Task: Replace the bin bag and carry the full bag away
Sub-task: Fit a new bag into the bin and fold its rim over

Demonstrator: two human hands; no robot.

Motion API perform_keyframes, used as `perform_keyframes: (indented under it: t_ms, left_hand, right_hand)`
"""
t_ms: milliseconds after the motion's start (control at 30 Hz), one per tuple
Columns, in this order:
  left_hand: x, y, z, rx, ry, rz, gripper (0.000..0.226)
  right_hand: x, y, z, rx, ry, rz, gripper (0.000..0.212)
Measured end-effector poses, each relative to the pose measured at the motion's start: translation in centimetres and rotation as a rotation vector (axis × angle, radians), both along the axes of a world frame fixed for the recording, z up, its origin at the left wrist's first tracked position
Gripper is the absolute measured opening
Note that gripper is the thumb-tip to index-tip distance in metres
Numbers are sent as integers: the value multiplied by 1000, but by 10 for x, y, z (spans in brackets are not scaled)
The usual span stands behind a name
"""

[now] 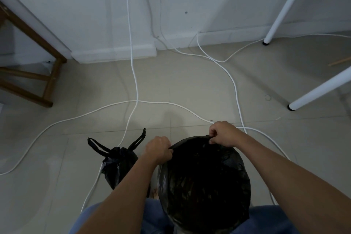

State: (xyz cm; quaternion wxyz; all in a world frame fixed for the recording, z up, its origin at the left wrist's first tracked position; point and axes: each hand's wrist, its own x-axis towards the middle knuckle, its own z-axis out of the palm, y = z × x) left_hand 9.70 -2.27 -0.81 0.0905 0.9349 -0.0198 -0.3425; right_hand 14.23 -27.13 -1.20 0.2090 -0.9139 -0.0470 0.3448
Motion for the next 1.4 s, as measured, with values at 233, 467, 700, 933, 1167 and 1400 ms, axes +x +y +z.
perform_keyframes:
  t_ms: [233, 467, 700, 933, 1167, 1400]
  left_hand:
    - [-13, -20, 6, 18, -179, 18, 35]
    - [-16, -19, 6, 97, -113, 43, 14]
    - [-28, 8, 7, 7, 58, 299, 14]
    - [-24, 8, 12, -26, -10, 330, 60]
    - [7, -30, 9, -117, -136, 158, 32]
    - [5, -23, 7, 18, -127, 154, 18]
  right_hand:
    - [-4, -4, -1, -38, -28, 3, 20]
    - [-1, 12, 3, -54, -134, 45, 18]
    - [9, 5, 22, 145, -115, -111, 66]
    - [-13, -33, 27, 142, -134, -242, 48]
    - [-43, -26, 24, -255, 72, 20, 60]
    - [-30, -15, 15, -262, -166, 98, 27]
